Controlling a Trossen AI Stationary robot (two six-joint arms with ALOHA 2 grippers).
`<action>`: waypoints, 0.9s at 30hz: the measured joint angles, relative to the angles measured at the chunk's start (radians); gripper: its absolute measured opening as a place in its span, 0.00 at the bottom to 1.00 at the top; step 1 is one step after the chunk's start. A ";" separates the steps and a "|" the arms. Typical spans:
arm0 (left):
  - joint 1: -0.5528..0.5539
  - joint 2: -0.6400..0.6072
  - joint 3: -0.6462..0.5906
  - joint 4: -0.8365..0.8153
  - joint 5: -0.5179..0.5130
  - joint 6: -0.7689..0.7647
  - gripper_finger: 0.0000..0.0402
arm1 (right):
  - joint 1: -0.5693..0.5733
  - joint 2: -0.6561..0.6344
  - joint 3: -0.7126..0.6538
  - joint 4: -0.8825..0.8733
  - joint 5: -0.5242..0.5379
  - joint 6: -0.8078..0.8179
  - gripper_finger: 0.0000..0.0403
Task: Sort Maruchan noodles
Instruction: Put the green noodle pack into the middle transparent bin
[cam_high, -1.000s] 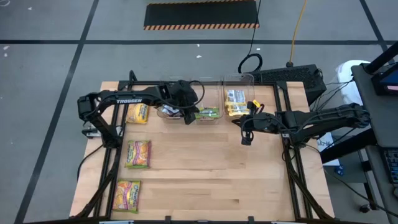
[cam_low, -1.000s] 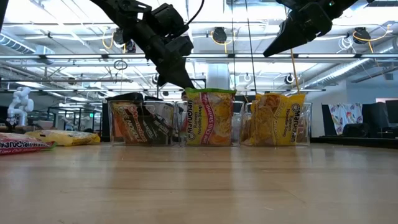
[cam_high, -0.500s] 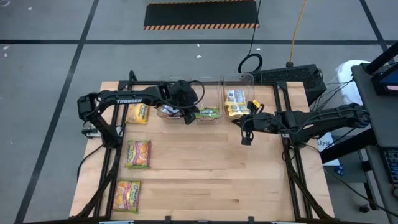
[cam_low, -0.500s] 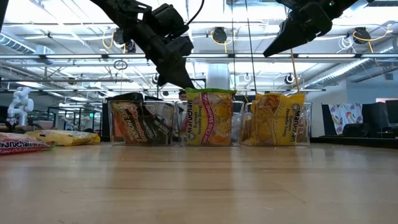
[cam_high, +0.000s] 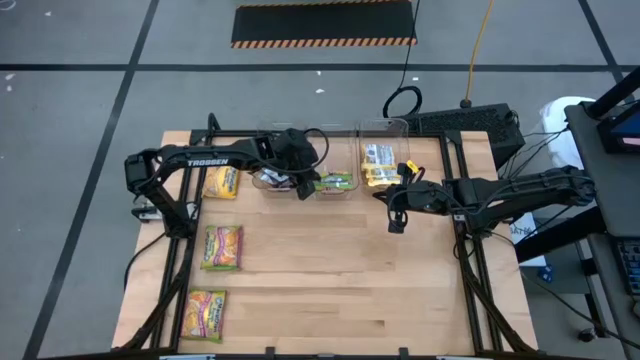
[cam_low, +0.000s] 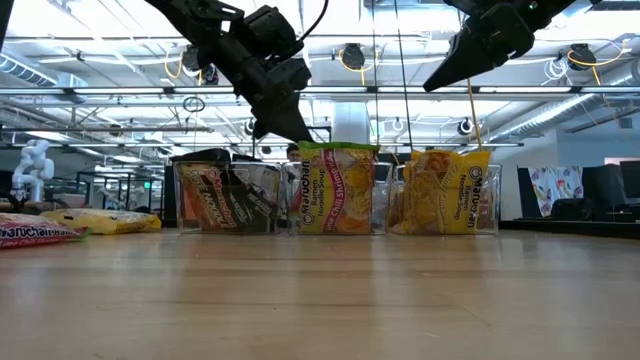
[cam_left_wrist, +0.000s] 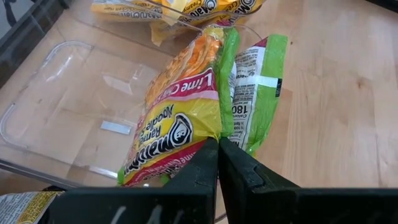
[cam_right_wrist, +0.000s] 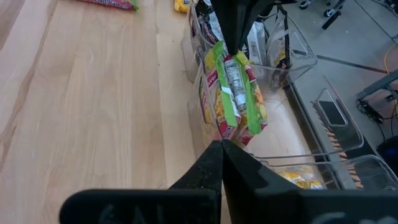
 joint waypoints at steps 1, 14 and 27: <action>0.000 0.000 0.000 0.001 0.000 0.000 0.03 | -0.004 0.000 0.000 0.001 0.000 0.000 0.00; 0.000 0.000 0.000 0.002 0.000 0.000 0.03 | -0.227 0.107 0.002 0.203 -0.213 -0.133 0.00; 0.000 0.000 0.000 0.007 0.002 0.000 0.03 | -0.426 0.414 0.120 0.271 -0.318 -0.250 0.00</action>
